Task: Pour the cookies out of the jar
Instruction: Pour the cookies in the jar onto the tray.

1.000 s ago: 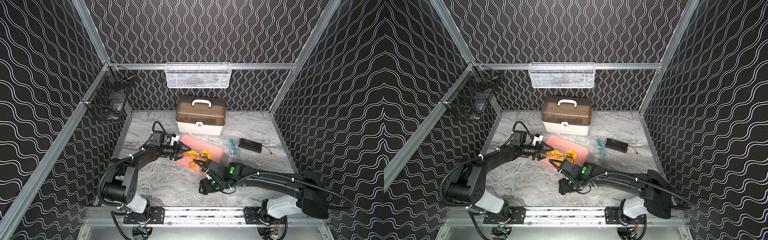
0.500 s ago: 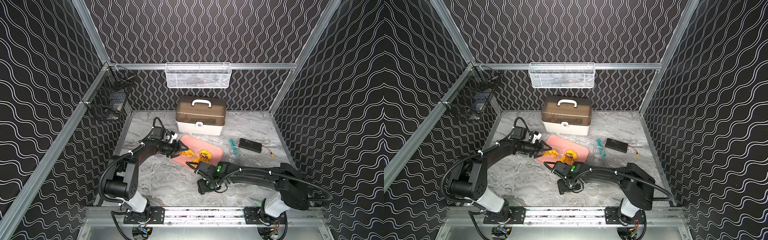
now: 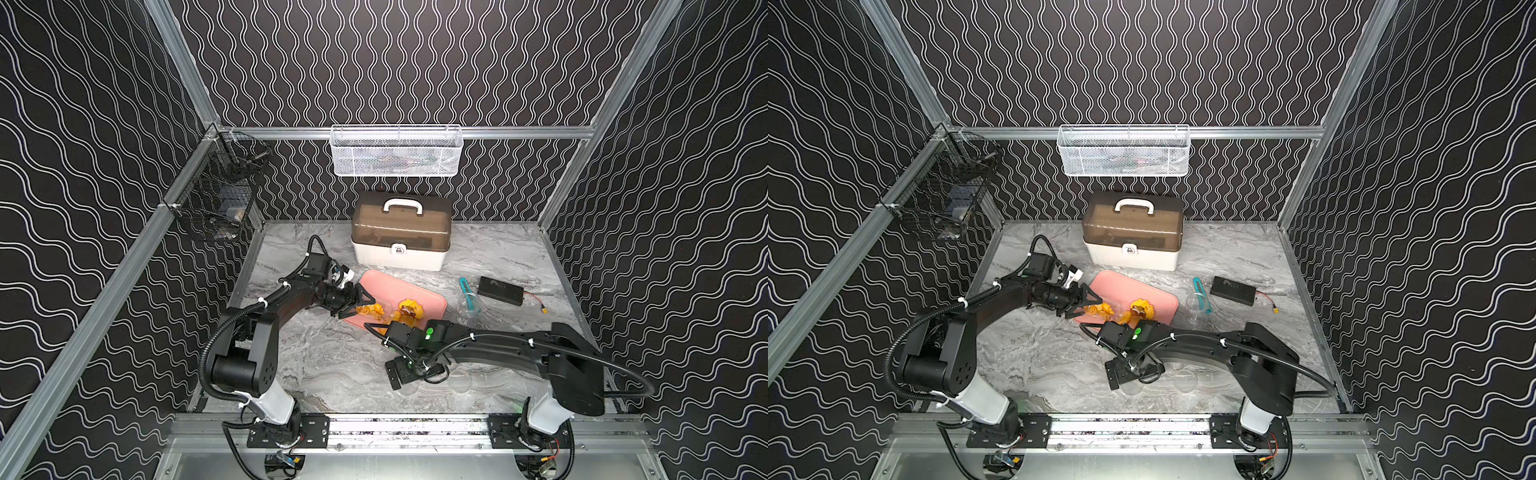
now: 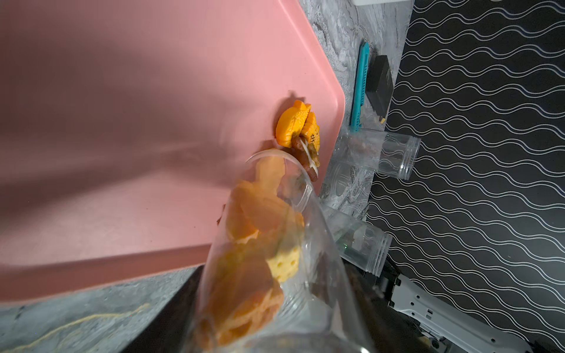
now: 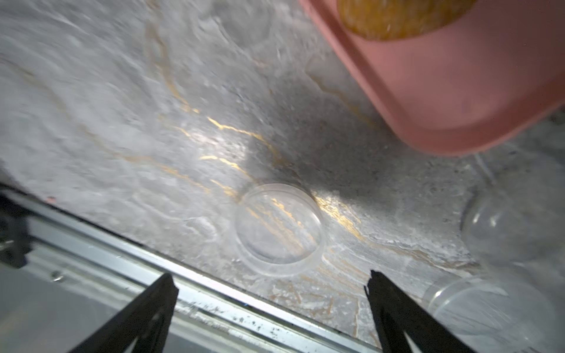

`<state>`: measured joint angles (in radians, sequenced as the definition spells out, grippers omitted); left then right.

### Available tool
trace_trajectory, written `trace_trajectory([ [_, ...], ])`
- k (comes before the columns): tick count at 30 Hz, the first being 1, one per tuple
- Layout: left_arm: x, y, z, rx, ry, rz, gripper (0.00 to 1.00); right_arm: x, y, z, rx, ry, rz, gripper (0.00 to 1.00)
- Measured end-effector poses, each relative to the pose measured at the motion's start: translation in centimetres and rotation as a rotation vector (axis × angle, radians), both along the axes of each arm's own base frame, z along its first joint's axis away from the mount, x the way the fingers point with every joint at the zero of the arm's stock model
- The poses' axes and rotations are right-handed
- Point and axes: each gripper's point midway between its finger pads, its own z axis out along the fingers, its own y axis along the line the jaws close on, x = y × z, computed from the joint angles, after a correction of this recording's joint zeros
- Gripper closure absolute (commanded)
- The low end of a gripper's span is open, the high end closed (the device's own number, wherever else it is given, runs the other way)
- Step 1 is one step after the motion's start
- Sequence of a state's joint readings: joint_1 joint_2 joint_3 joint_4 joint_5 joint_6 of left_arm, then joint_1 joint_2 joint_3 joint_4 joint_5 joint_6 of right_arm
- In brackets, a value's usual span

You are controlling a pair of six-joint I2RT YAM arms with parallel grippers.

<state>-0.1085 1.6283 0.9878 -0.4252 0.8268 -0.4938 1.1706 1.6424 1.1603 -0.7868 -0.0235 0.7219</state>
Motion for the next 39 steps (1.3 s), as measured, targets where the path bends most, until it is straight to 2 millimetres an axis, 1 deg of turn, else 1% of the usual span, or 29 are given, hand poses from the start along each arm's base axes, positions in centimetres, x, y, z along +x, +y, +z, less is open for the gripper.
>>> trace_trajectory([
  [5,0.1,0.0,0.2,0.003,-0.008,-0.006,0.34,0.5,1.1,5.9,0.164,-0.074,0.0,0.0],
  [8,0.1,0.1,0.3,0.012,-0.016,-0.009,0.34,0.6,1.3,10.3,0.29,-0.127,0.0,0.0],
  [9,0.1,0.1,0.3,0.012,-0.016,-0.009,0.34,0.8,1.2,11.7,0.333,-0.148,-0.005,0.0],
  [11,0.1,0.1,0.3,0.016,-0.016,-0.01,0.34,1.2,0.3,14.2,0.403,-0.177,-0.024,0.0],
  [13,0.1,0.2,0.4,0.019,-0.013,-0.009,0.34,2.7,-1.3,16.0,0.462,-0.209,-0.081,0.0],
  [16,0.2,0.2,0.6,0.02,-0.019,-0.009,0.34,4.6,-4.1,16.4,0.493,-0.223,-0.171,0.0],
  [18,0.2,0.2,0.6,0.021,-0.018,-0.009,0.34,4.7,-5.1,16.2,0.504,-0.216,-0.194,0.0],
  [21,0.2,0.2,0.6,0.021,-0.017,-0.008,0.34,4.5,-6.1,15.4,0.497,-0.196,-0.21,0.0],
  [27,0.3,0.2,1.8,0.015,-0.055,-0.006,0.35,4.2,-6.5,14.4,0.484,-0.165,-0.212,0.0],
  [32,0.5,0.8,2.4,0.014,-0.075,0.015,0.35,4.2,-6.4,14.0,0.474,-0.157,-0.205,0.0],
  [39,0.4,1.3,2.4,0.014,-0.068,0.031,0.35,4.1,-6.4,13.6,0.468,-0.146,-0.205,0.0],
])
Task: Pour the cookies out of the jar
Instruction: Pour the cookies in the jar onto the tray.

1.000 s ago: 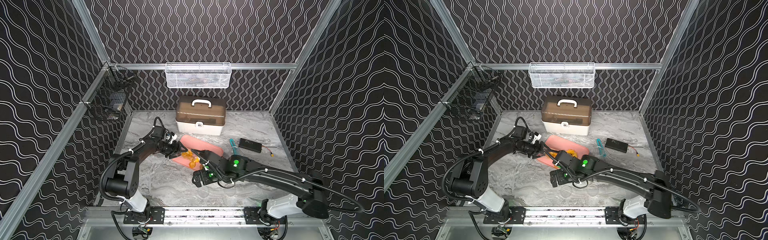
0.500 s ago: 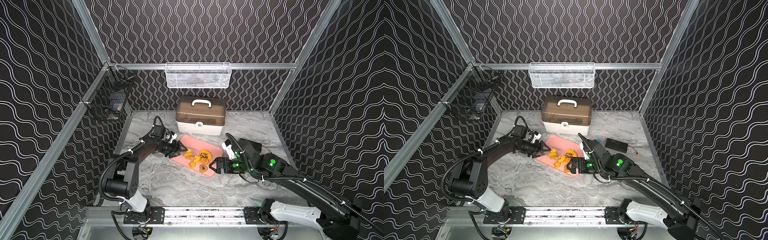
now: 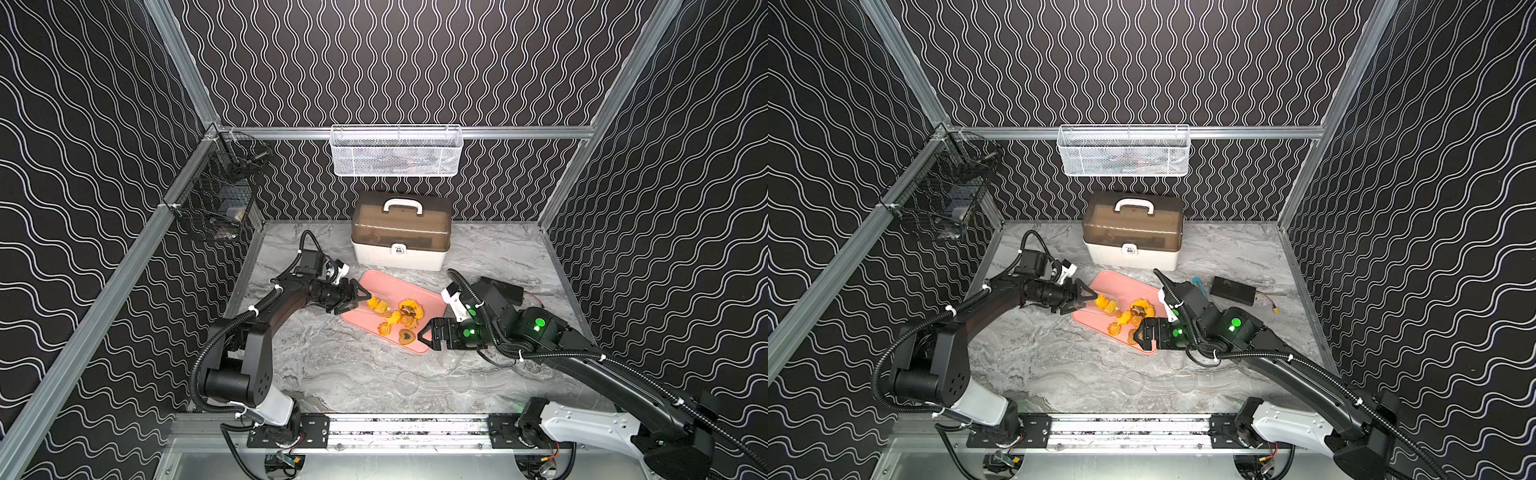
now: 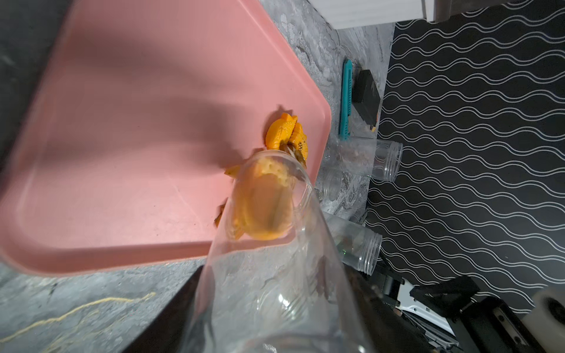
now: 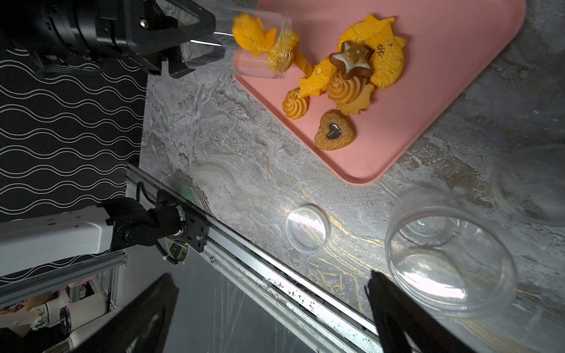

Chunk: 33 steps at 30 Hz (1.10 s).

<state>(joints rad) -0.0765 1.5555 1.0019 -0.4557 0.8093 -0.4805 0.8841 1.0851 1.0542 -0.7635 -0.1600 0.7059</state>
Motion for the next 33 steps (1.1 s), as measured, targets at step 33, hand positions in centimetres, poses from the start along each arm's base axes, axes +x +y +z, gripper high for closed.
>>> trace_trajectory([
  [33,0.2,-0.4,6.1,-0.045,-0.151,0.002,0.34,1.0,-1.1,2.1,0.015,-0.067,-0.04,0.0],
])
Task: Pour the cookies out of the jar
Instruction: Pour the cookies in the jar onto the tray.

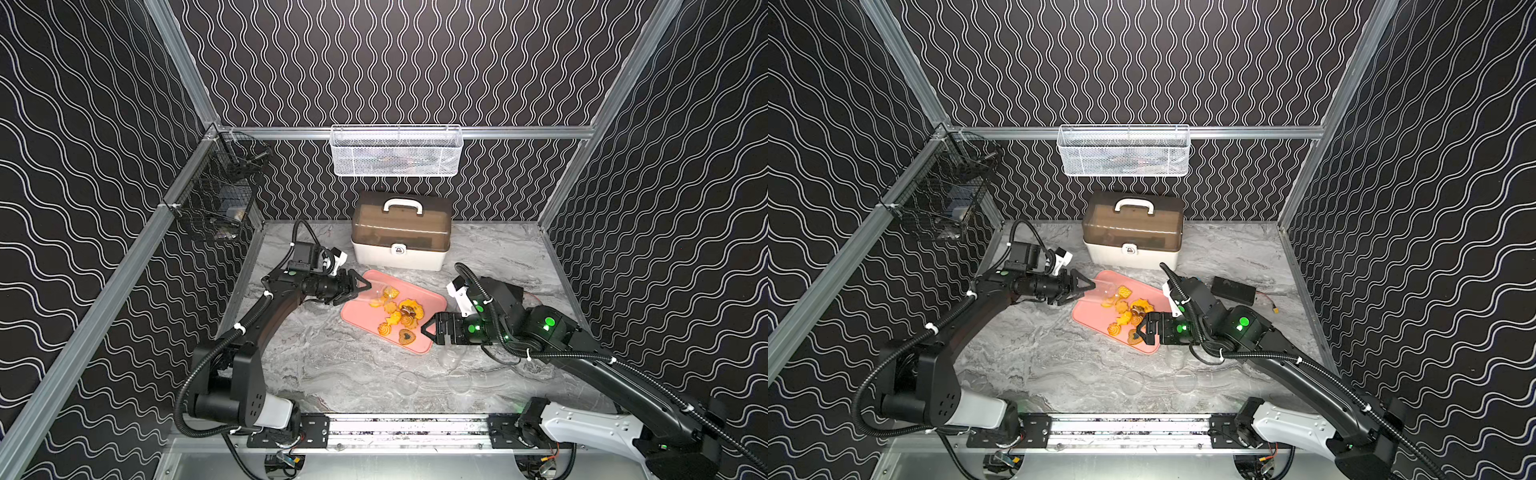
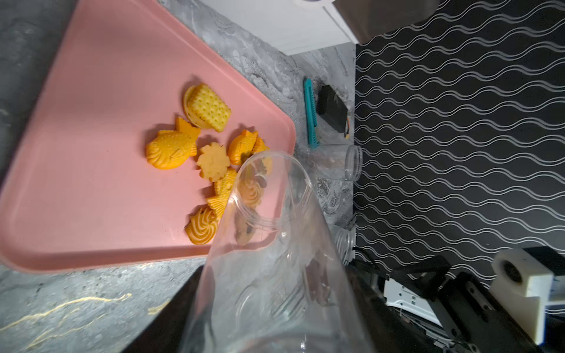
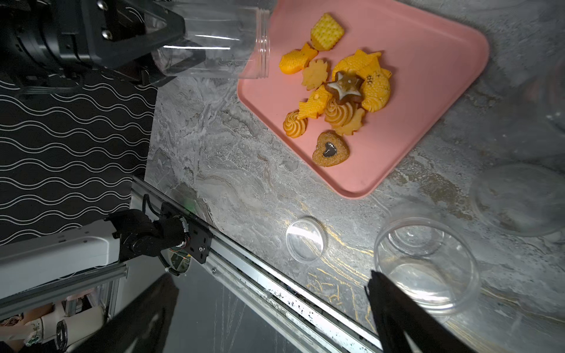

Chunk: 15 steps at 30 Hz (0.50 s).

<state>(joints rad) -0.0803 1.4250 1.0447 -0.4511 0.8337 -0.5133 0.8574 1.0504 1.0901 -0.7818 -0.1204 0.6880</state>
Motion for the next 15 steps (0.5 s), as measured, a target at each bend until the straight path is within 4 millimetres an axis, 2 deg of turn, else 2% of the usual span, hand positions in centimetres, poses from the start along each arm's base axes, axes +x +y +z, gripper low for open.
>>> trace_trajectory([
  [4,-0.8,-0.1,1.2,-0.043,-0.021,0.023,0.34,0.3,-0.8,0.4,0.001,-0.018,-0.029,0.0],
  [15,-5.2,0.1,4.1,-0.152,-0.099,0.101,0.34,1.0,-2.6,-0.1,-0.047,-0.024,-0.071,0.0],
])
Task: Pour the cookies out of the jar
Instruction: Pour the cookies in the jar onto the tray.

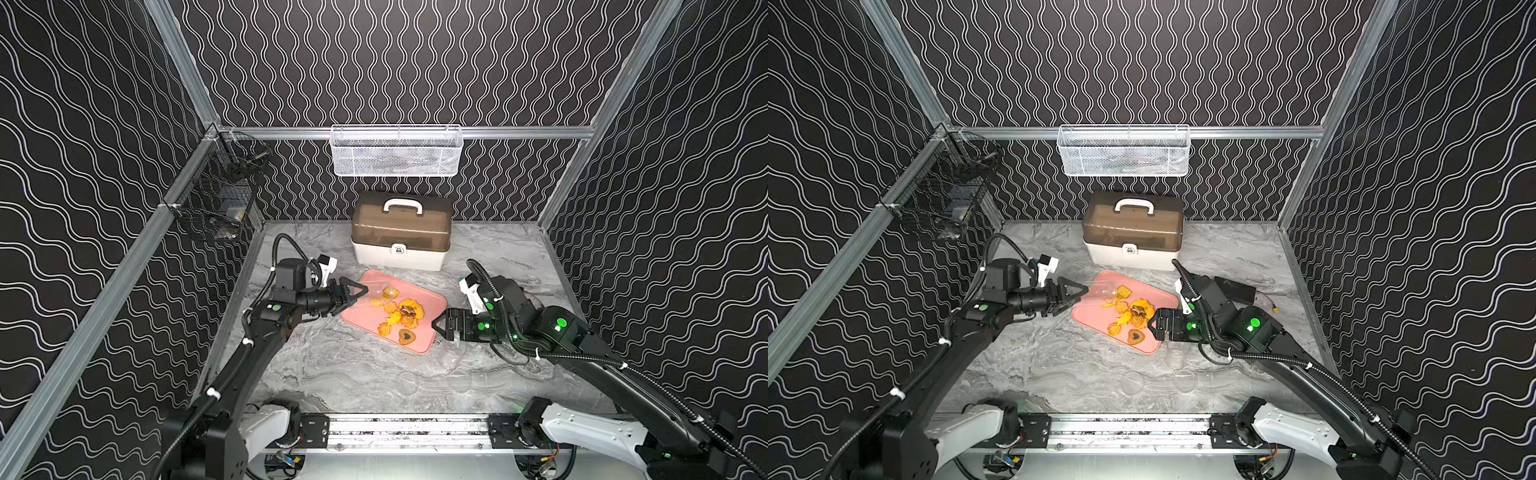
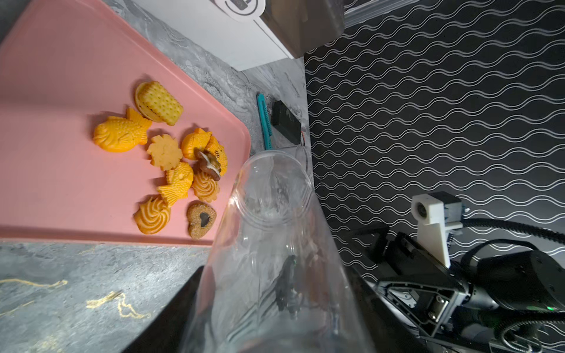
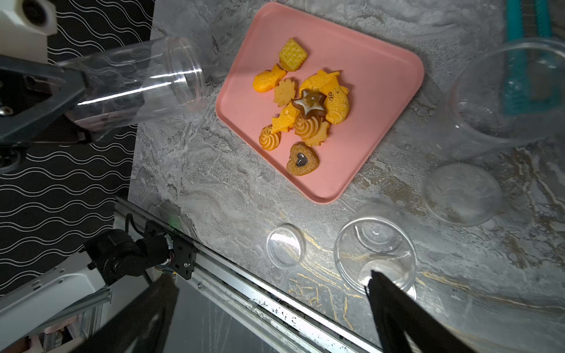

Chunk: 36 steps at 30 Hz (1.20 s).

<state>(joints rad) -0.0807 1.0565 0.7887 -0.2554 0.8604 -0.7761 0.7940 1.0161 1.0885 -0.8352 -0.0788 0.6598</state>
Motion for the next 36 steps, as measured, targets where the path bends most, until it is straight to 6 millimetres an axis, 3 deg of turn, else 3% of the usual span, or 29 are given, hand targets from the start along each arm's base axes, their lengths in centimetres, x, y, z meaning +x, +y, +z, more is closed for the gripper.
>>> trace_trajectory([
  [5,-2.1,0.4,1.4,-0.029,-0.035,0.043,0.34,0.0,-0.5,-0.4,-0.031,0.004,0.002,0.0],
  [12,-3.3,0.0,2.0,-0.036,-0.021,0.065,0.34,-0.1,0.4,-0.6,-0.04,0.028,0.052,0.0],
  [17,-3.6,0.4,5.2,0.007,-0.081,0.104,0.34,-0.1,1.4,-0.1,-0.025,0.05,0.085,0.0],
  [20,-4.2,0.7,6.0,0.038,-0.106,0.128,0.34,-0.2,2.1,-0.4,-0.031,0.072,0.111,0.0],
  [27,-5.6,2.4,6.8,0.13,-0.131,0.203,0.33,-2.2,5.4,-0.7,-0.075,0.089,0.218,0.0],
  [36,-6.7,4.4,7.0,0.248,-0.147,0.274,0.33,-4.0,8.6,-3.6,-0.198,0.123,0.279,0.0],
])
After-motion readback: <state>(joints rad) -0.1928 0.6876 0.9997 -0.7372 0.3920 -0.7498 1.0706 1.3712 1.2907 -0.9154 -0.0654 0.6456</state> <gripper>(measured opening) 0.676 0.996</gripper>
